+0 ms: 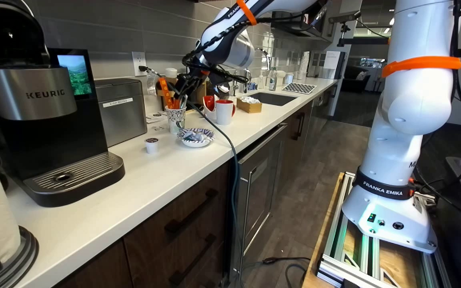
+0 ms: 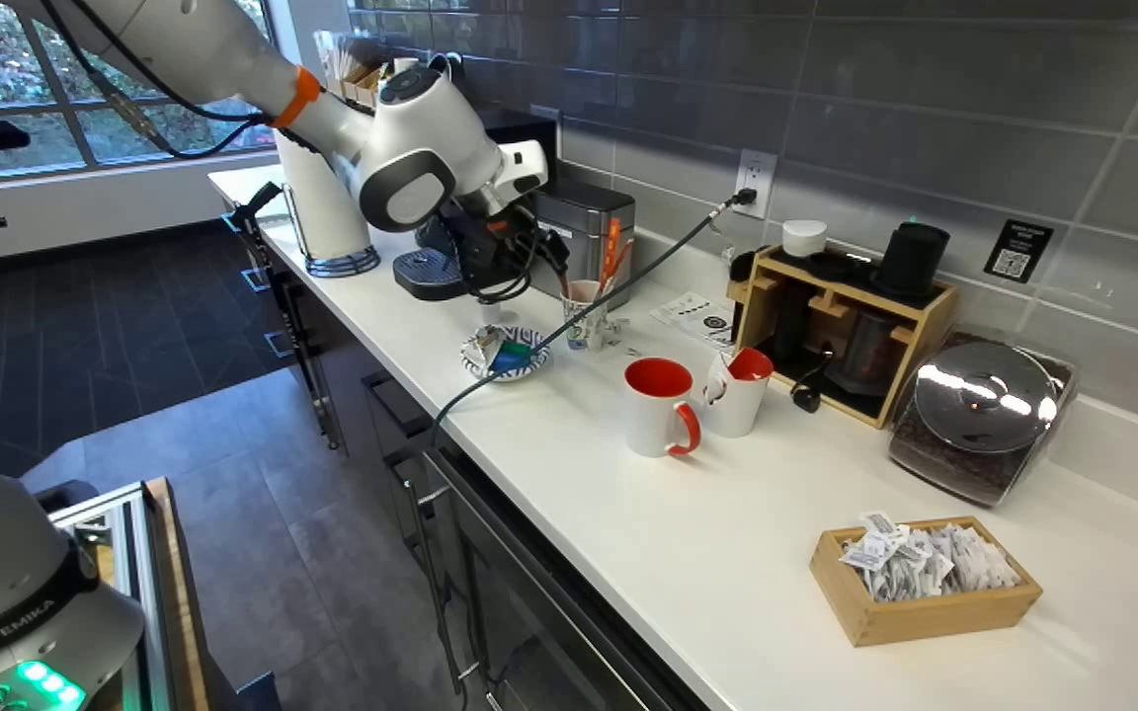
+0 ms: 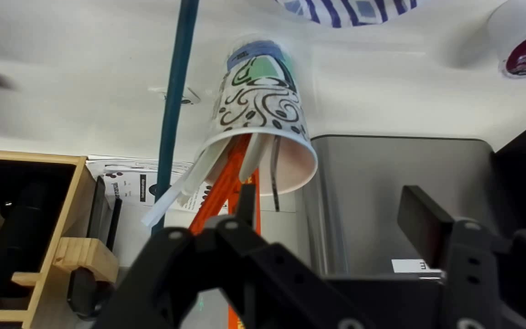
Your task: Move the silver spoon and one orange packet to the mug on the right.
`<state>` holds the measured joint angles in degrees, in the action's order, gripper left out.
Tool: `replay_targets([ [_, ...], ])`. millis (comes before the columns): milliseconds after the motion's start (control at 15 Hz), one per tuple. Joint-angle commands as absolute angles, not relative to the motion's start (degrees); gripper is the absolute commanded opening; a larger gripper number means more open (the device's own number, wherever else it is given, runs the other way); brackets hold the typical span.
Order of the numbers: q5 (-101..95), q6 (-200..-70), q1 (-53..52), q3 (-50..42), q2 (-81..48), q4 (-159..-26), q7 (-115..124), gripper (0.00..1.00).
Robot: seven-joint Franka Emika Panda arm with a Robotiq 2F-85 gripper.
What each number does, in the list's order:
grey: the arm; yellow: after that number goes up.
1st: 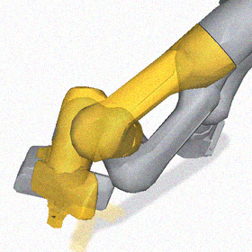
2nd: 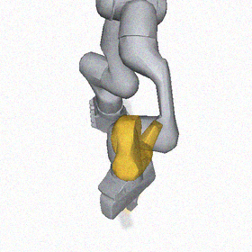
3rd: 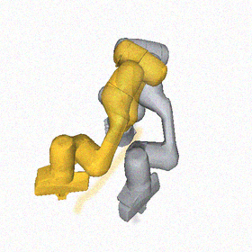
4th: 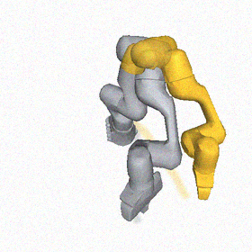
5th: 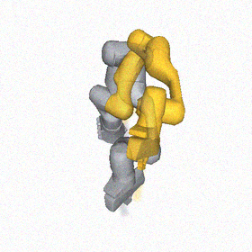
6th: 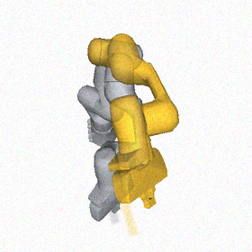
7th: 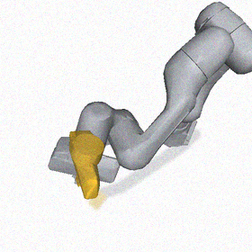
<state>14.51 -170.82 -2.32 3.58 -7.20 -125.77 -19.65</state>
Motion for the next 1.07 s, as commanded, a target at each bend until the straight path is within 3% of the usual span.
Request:
replay_targets([
  [0, 13.01, -171.73, -2.56, 2.92, -8.15, -125.21, -19.01, 0.48],
  [267, 11.87, -171.98, -2.69, 2.14, -8.52, -124.94, -18.46, 0.16],
  [533, 10.38, -172.12, -2.94, 1.36, -9.05, -124.5, -17.69, 0.0],
  [1000, 9.19, -172.36, -3.4, 1.32, -7.32, -124.84, -16.03, 0.01],
])
